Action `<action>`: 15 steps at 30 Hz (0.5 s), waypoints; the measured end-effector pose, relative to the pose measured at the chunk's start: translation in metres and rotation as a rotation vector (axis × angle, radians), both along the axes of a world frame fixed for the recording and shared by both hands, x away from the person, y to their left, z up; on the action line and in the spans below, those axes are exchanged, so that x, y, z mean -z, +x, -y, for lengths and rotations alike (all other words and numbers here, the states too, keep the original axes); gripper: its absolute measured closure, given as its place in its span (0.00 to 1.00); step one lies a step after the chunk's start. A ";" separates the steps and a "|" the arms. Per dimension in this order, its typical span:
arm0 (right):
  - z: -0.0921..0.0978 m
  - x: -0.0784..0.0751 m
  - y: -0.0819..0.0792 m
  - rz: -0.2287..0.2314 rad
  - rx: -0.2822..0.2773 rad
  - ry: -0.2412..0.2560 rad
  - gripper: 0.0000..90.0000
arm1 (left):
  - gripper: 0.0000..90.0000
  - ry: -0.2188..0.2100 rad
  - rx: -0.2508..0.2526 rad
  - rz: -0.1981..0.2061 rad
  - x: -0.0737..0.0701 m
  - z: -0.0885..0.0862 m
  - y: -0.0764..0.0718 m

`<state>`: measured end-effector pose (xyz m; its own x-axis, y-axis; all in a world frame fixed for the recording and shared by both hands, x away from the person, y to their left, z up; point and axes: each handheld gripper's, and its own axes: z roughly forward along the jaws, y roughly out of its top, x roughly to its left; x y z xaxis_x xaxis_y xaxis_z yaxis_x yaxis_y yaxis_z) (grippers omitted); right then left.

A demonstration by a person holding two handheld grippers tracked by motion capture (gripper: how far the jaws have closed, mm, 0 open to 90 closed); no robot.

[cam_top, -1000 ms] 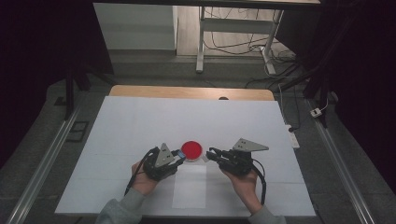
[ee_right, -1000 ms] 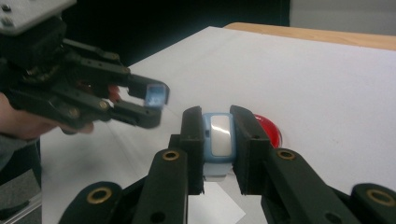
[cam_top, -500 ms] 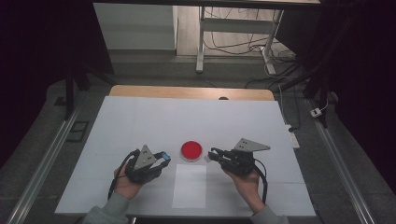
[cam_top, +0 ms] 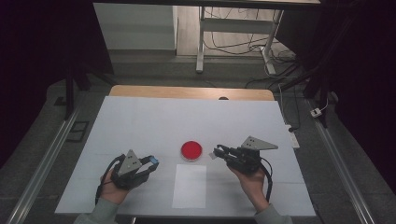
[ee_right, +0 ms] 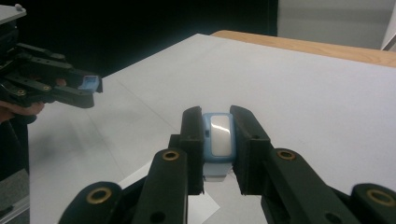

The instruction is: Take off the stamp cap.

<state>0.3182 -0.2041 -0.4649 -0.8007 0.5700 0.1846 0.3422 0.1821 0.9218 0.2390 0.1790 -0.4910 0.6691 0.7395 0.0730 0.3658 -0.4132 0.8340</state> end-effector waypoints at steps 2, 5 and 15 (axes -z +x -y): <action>0.001 0.000 0.000 0.002 0.002 0.001 0.84 | 0.74 -0.006 -0.011 -0.006 0.001 -0.008 -0.003; 0.002 -0.001 0.000 0.004 0.005 0.000 0.84 | 0.74 -0.005 -0.037 -0.005 0.001 -0.019 -0.008; 0.002 -0.001 0.000 0.011 0.006 -0.007 0.84 | 0.73 -0.025 -0.062 -0.016 0.002 -0.035 -0.016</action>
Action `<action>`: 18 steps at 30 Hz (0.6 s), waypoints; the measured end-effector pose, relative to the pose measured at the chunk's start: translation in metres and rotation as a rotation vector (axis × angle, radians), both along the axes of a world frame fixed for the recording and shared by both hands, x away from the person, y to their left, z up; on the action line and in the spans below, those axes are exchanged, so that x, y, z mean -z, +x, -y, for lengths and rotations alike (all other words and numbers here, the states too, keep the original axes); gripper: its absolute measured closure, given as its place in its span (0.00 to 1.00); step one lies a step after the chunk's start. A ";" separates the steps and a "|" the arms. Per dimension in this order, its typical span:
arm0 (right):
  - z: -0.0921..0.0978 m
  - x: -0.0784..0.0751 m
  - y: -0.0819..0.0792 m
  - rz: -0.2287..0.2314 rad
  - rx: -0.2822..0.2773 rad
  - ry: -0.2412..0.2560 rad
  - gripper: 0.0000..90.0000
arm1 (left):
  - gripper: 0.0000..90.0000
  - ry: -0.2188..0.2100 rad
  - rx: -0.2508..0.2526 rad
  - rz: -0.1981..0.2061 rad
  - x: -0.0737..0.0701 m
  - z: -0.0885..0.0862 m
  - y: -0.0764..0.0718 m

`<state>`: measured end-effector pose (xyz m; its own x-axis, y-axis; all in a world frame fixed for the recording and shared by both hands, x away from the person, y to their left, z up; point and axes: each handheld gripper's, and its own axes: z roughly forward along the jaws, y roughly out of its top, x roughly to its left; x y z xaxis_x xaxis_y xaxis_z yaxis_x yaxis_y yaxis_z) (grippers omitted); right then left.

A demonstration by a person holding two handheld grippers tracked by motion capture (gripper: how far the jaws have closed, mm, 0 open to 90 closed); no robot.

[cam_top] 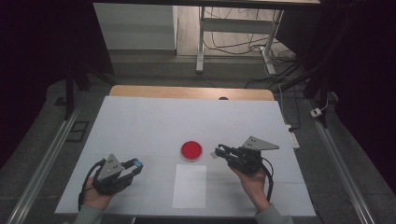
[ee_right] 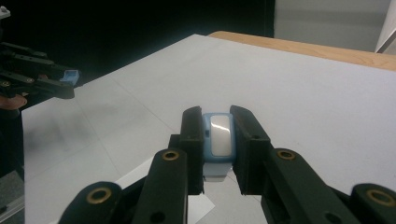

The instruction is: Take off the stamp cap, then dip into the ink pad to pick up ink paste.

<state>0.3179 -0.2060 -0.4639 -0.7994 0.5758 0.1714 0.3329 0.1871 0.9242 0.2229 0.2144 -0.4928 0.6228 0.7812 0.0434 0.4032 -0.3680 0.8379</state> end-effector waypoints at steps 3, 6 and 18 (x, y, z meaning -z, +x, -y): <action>-0.001 0.000 0.000 0.003 0.000 -0.003 0.84 | 0.73 -0.001 0.002 -0.005 0.001 0.000 0.000; -0.001 -0.002 -0.001 0.009 -0.004 -0.004 0.84 | 0.73 0.002 0.003 -0.007 0.002 0.000 0.000; -0.005 -0.009 -0.002 0.028 -0.006 -0.016 0.84 | 0.73 -0.007 -0.004 -0.010 0.003 -0.003 0.000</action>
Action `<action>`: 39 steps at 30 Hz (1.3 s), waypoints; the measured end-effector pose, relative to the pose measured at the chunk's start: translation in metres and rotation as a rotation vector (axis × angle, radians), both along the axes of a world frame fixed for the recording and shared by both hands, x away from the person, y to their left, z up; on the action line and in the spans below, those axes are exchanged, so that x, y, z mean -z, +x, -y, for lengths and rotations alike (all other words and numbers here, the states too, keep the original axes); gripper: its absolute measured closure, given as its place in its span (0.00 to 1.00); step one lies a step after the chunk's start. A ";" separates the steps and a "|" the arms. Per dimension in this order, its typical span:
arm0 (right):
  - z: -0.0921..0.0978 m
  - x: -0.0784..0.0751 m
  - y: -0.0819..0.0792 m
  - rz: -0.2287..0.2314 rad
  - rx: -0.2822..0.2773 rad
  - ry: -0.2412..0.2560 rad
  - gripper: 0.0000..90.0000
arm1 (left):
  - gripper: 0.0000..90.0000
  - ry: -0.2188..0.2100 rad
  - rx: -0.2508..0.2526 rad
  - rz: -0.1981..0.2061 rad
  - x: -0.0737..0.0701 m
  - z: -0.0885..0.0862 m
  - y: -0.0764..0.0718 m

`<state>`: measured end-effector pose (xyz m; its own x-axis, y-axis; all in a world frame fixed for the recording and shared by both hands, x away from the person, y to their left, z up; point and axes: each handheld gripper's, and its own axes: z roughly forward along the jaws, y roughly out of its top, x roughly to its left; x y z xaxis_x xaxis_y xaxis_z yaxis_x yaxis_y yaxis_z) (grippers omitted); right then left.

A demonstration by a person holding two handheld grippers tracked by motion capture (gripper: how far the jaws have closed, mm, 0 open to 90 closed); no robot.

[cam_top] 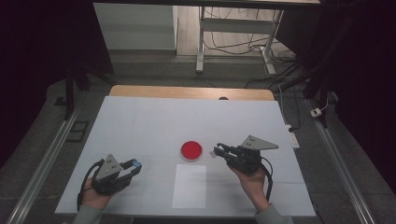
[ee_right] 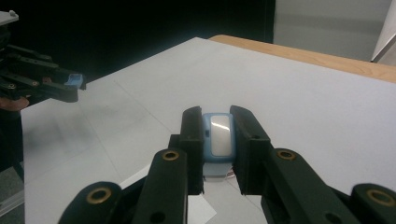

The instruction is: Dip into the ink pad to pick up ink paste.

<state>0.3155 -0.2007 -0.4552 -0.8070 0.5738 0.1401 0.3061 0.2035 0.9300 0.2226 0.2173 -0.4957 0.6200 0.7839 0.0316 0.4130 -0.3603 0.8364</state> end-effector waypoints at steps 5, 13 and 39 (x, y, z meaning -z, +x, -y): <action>-0.002 -0.002 0.003 -0.002 0.006 -0.001 0.84 | 0.73 0.001 -0.001 -0.003 0.001 0.000 0.000; -0.011 -0.002 0.008 -0.004 -0.007 -0.014 0.84 | 0.73 -0.001 -0.005 -0.001 0.001 -0.001 0.001; -0.035 0.007 0.026 -0.023 -0.022 -0.080 0.84 | 0.73 0.002 -0.007 -0.007 0.003 0.000 0.003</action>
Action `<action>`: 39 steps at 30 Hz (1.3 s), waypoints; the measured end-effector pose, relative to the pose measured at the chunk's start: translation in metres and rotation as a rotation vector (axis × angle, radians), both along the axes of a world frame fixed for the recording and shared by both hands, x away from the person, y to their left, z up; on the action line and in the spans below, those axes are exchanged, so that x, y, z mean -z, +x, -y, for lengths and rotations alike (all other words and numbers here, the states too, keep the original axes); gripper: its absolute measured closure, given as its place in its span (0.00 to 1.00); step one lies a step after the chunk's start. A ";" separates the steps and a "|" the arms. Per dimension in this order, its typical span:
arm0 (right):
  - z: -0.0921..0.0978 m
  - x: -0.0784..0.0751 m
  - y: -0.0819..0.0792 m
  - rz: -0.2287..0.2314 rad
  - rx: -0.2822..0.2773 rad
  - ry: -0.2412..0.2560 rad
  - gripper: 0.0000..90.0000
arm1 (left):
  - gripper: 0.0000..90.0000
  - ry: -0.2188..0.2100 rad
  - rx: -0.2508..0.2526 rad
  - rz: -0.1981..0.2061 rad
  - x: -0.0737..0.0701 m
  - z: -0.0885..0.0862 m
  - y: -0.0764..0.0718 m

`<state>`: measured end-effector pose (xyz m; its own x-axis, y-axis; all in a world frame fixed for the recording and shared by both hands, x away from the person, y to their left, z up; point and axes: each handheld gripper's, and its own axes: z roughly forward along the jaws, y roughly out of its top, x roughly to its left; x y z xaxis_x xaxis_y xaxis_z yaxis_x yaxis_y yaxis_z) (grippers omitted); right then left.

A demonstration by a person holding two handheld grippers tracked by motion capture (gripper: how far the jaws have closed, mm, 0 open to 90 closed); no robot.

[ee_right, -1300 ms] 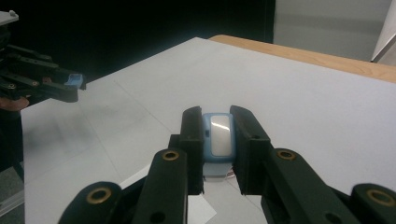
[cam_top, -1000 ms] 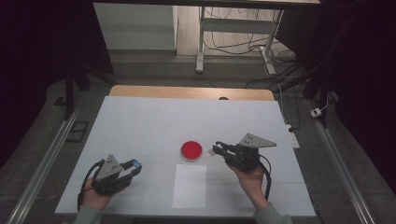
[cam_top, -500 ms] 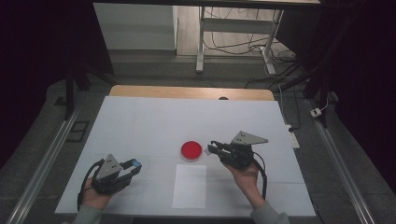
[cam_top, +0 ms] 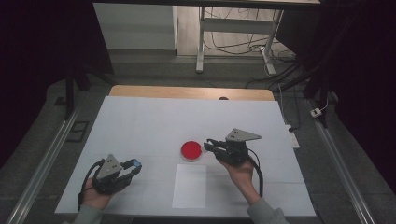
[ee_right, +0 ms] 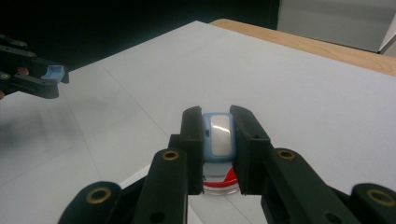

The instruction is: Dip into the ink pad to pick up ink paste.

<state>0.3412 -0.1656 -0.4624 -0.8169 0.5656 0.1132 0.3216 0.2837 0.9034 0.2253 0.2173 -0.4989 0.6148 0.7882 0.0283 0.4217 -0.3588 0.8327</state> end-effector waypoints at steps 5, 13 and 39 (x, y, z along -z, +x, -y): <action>-0.008 0.004 0.005 -0.012 -0.007 -0.015 0.84 | 0.73 0.001 0.003 -0.001 0.000 0.001 0.001; -0.023 0.009 0.014 -0.013 -0.013 -0.058 0.84 | 0.73 0.001 0.001 -0.002 0.001 0.001 0.000; -0.044 0.025 0.031 -0.031 -0.010 -0.150 0.84 | 0.73 0.004 0.000 -0.006 0.002 0.002 0.001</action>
<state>0.3717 -0.1219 -0.4878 -0.8202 0.5696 0.0533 0.3451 0.4184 0.8402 0.2262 0.2156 -0.5008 0.6146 0.7883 0.0277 0.4265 -0.3616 0.8290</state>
